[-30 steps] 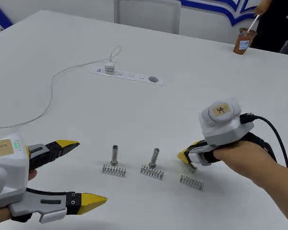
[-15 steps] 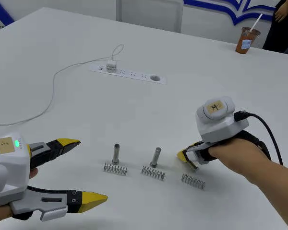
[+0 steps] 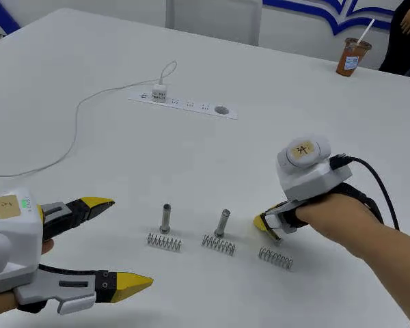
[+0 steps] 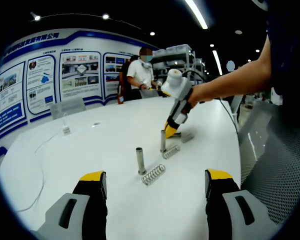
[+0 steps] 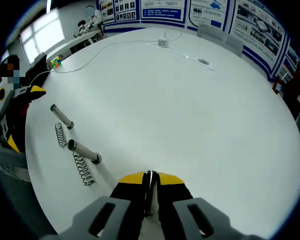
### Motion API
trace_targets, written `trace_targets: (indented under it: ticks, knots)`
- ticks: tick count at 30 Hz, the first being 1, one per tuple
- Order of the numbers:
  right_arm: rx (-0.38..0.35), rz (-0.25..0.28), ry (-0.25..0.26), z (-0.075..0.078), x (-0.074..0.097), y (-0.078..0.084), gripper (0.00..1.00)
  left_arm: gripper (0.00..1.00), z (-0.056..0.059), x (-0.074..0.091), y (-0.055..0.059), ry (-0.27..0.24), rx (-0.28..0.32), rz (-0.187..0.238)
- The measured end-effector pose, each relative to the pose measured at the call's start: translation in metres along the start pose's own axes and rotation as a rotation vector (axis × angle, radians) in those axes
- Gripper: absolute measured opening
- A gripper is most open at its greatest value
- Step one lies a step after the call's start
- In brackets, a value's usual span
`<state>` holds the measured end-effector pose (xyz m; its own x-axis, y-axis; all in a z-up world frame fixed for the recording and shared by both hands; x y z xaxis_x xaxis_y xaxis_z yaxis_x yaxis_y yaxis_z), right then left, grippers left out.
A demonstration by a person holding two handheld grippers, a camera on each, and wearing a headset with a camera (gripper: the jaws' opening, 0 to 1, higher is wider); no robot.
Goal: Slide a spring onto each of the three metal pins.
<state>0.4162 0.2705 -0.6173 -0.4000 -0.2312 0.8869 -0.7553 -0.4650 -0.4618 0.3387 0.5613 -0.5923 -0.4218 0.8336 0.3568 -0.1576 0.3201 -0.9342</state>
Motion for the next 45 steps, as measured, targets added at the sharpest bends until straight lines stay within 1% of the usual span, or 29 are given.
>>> trace_targets:
  ticks: [4,7,10,12,14,17,18,19,21,26,34,45]
  knots:
    - [-0.018,-0.011,-0.005,0.001,0.000,-0.001,0.09,0.82,0.000,0.000,0.000,0.003,0.000,-0.001]
    - [-0.025,-0.009,-0.008,0.001,0.001,0.000,0.09,0.82,0.000,0.000,0.000,0.004,-0.002,-0.003]
    - [0.009,-0.011,0.003,-0.002,0.000,0.000,0.09,0.82,0.000,-0.001,-0.001,0.005,-0.002,-0.003]
    - [0.017,-0.016,0.012,-0.003,0.000,-0.001,0.09,0.82,0.000,-0.001,-0.002,0.007,-0.005,-0.005]
    - [0.001,-0.004,0.014,-0.002,0.001,0.000,0.09,0.82,0.000,-0.002,-0.003,0.007,-0.009,-0.002]
    - [-0.024,0.018,0.001,0.001,0.001,0.003,0.08,0.81,0.000,-0.002,-0.007,0.006,-0.013,0.003]
    - [-0.028,0.016,0.010,0.001,0.002,0.004,0.08,0.81,0.000,-0.001,-0.007,0.006,-0.016,0.004]
    - [-0.018,0.017,0.021,0.001,0.003,0.005,0.08,0.81,0.000,-0.001,-0.008,0.006,-0.017,0.004]
    - [-0.031,0.040,0.013,0.001,0.007,0.006,0.08,0.81,-0.001,0.000,-0.008,0.005,-0.019,0.003]
    - [-0.049,0.075,0.007,0.003,0.018,0.007,0.09,0.81,0.000,0.000,-0.008,0.005,-0.024,-0.002]
    - [-0.044,0.115,0.006,-0.001,0.030,0.009,0.09,0.81,0.002,-0.003,-0.012,0.008,-0.034,0.004]
    - [-0.050,0.156,0.015,-0.003,0.041,0.014,0.09,0.81,0.003,0.000,-0.014,0.007,-0.043,0.001]
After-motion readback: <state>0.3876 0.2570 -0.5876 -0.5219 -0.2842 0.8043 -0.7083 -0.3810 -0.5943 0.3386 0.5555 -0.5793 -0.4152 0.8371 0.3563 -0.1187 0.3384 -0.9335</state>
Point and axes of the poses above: the centre of the closed fingertips' face, and the gripper's own axes: x roughly backward along the fingers, z roughly to its right, y roughly out of its underside, the point moved 8 cm from there along x, roughly backward along the fingers, and after that the axes turned 3 degrees about -z, right-handed, at the moved point
